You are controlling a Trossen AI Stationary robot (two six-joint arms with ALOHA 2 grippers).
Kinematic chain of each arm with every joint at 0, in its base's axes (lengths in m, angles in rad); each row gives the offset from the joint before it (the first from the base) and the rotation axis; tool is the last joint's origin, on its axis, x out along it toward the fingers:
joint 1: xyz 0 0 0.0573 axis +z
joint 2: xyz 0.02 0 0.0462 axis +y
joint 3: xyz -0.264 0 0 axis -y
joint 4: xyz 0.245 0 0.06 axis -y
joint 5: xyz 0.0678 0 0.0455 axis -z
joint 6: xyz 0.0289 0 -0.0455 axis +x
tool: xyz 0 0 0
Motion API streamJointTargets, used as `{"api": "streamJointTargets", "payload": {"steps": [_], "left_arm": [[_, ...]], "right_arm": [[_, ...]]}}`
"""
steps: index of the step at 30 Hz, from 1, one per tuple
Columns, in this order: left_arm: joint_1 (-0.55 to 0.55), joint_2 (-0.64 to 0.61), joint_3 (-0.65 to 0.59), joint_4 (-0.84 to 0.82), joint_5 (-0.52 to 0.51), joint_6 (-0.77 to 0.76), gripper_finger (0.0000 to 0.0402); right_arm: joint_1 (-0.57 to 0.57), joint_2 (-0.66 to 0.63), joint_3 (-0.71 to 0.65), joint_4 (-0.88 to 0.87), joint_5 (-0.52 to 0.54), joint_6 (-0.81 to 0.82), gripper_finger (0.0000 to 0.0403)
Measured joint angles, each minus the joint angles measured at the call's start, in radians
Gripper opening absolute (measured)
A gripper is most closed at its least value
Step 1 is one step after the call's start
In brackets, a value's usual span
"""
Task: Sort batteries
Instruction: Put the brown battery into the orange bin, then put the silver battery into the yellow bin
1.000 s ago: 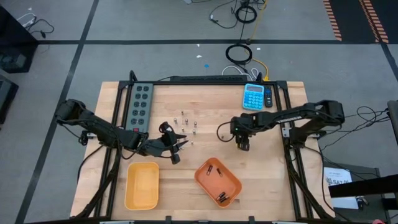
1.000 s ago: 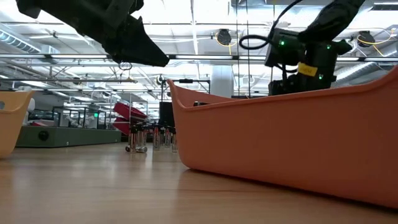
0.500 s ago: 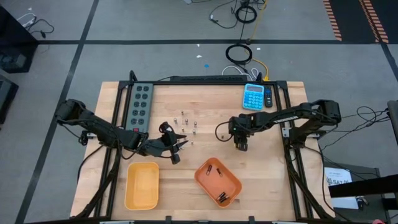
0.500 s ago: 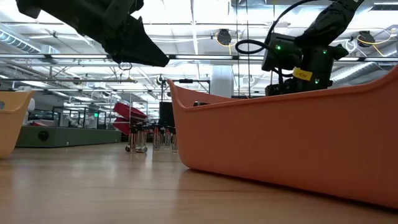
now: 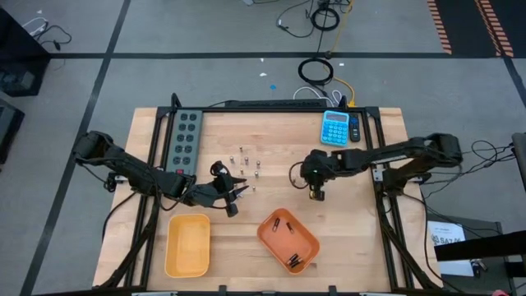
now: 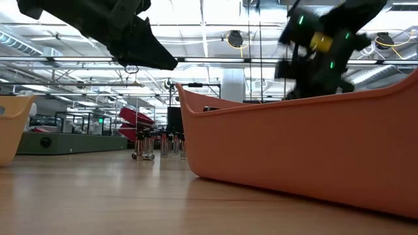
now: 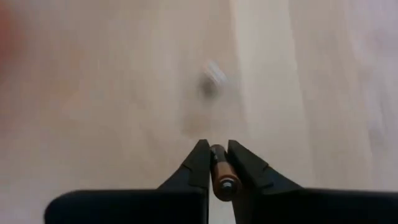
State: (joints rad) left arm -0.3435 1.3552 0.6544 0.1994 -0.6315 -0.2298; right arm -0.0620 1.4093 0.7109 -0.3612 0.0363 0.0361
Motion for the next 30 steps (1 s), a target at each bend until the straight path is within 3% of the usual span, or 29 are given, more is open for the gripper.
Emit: {"api": "streamJointTargets", "payload": {"steps": [4, 9, 12, 19, 23, 30], "left_arm": [[0.000, 0.000, 0.000, 0.000, 0.000, -0.001, 0.0111], [0.009, 0.000, 0.000, 0.000, 0.039, -0.027, 0.0111], [0.017, 0.000, 0.000, 0.001, 0.077, -0.036, 0.0111], [0.018, 0.000, 0.000, 0.001, 0.078, -0.054, 0.0111], [0.018, 0.000, 0.000, 0.001, 0.075, -0.074, 0.0111], [0.016, 0.000, 0.016, -0.067, 0.032, -0.152, 0.0111]], "right_arm": [[0.063, -0.122, 0.000, 0.097, -0.049, 0.015, 0.0016], [0.148, -0.167, 0.000, 0.248, -0.343, 0.035, 0.0016], [0.215, -0.125, 0.000, 0.349, -0.409, 0.034, 0.0028], [0.283, 0.057, 0.000, 0.507, -0.400, 0.077, 0.0080], [0.281, 0.090, 0.000, 0.500, -0.389, 0.085, 0.0107], [0.382, -0.032, -0.006, 0.497, -0.047, 0.019, 0.0127]]}}
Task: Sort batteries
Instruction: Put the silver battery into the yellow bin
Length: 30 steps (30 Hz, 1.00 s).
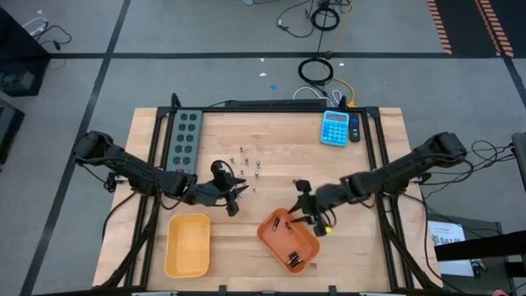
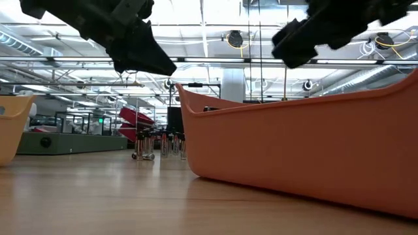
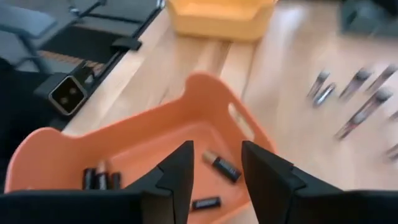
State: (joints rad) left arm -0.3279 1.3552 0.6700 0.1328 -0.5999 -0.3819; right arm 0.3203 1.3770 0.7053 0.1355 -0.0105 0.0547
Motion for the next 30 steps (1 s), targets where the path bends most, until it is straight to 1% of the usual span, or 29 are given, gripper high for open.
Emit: {"api": "streamJointTargets", "payload": {"steps": [3, 7, 9, 12, 14, 17, 20, 25, 28, 30], "left_arm": [[0.013, 0.000, 0.026, -0.094, 0.001, -0.027, 0.0111], [0.079, 0.000, 0.062, -0.243, 0.025, -0.031, 0.0111], [0.126, 0.000, 0.081, -0.290, 0.082, -0.031, 0.0111], [0.203, 0.000, 0.093, -0.300, 0.227, -0.015, 0.0111], [0.248, 0.000, 0.099, -0.301, 0.283, 0.020, 0.0111], [0.313, 0.000, 0.115, -0.302, 0.348, 0.074, 0.0111], [0.362, 0.000, 0.136, -0.317, 0.410, 0.100, 0.0111], [0.430, 0.000, 0.155, -0.474, 0.412, 0.086, 0.0111], [0.470, 0.002, 0.155, -0.550, 0.411, 0.024, 0.0111], [0.486, 0.012, 0.155, -0.568, 0.409, -0.016, 0.0111]], "right_arm": [[0.051, -0.013, -0.084, 0.138, 0.137, -0.019, 0.0122], [0.070, -0.012, -0.266, 0.392, 0.269, 0.034, 0.0113], [0.069, -0.022, -0.344, 0.515, 0.337, 0.074, 0.0111], [0.078, -0.044, -0.422, 0.671, 0.415, 0.086, 0.0110], [0.087, -0.066, -0.451, 0.702, 0.450, 0.065, 0.0110], [0.088, -0.096, -0.470, 0.701, 0.483, 0.043, 0.0109], [0.088, -0.106, -0.479, 0.700, 0.485, 0.038, 0.0109], [0.088, -0.107, -0.487, 0.679, 0.485, 0.035, 0.0109], [0.087, -0.106, -0.487, 0.659, 0.485, 0.031, 0.0109], [0.087, -0.106, -0.487, 0.654, 0.485, 0.031, 0.0109]]}}
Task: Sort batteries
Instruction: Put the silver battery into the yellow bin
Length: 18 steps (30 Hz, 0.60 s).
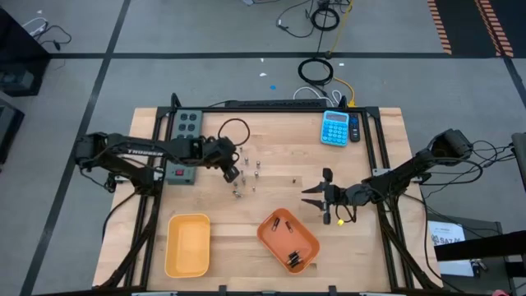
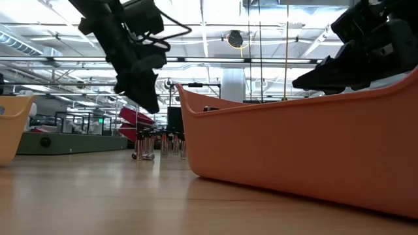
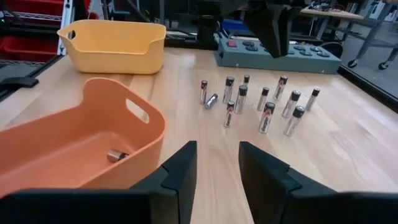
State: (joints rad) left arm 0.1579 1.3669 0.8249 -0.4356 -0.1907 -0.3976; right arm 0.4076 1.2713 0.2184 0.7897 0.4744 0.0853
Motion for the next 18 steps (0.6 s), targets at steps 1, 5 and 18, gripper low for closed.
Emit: {"api": "streamJointTargets", "payload": {"steps": [1, 5, 18], "left_arm": [[0.004, 0.004, 0.000, -0.005, -0.007, -0.017, 0.0111], [0.006, 0.045, 0.000, -0.001, -0.072, -0.038, 0.0113], [0.011, 0.141, 0.000, 0.010, -0.172, -0.032, 0.0202]], "right_arm": [[0.000, 0.000, 0.000, -0.002, 0.000, 0.000, 0.0109], [0.000, 0.000, 0.000, -0.004, 0.000, 0.001, 0.0109], [0.000, 0.001, 0.000, -0.027, -0.002, 0.030, 0.0109]]}}
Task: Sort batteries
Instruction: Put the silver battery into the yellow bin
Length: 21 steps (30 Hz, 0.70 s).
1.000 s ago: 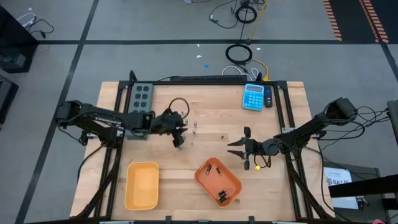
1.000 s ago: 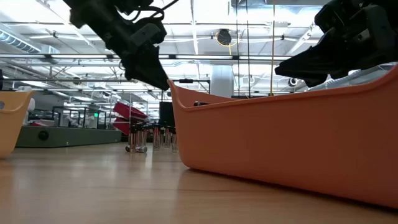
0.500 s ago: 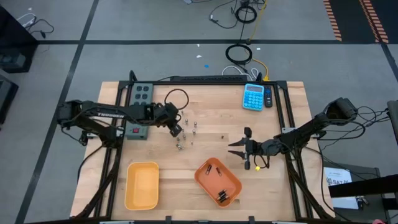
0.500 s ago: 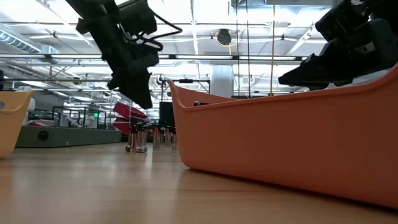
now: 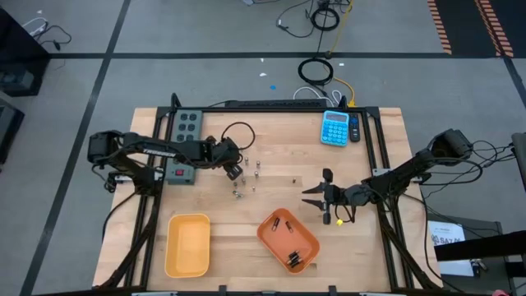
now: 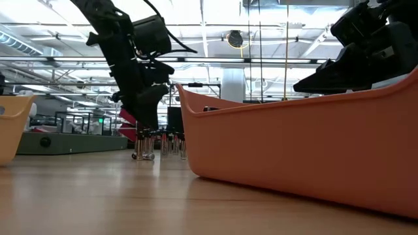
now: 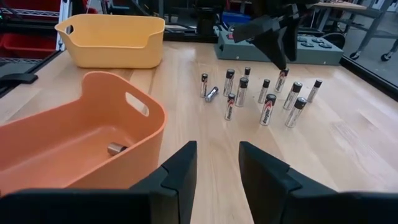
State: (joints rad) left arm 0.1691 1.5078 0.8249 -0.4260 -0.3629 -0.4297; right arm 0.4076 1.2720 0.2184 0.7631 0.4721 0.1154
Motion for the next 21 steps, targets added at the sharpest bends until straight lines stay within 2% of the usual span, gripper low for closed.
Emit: {"api": "streamJointTargets", "payload": {"steps": [5, 11, 21], "left_arm": [[0.002, 0.014, 0.000, 0.013, 0.032, 0.000, 0.0203], [0.013, 0.035, -0.044, 0.109, 0.076, 0.004, 0.0203], [0.049, 0.040, -0.056, 0.140, 0.127, 0.016, 0.0203]], "right_arm": [[0.000, 0.001, 0.000, -0.013, -0.001, 0.004, 0.0109], [0.001, 0.012, -0.001, -0.016, -0.007, 0.013, 0.0109], [0.009, 0.019, -0.001, -0.011, -0.006, 0.021, 0.0109]]}}
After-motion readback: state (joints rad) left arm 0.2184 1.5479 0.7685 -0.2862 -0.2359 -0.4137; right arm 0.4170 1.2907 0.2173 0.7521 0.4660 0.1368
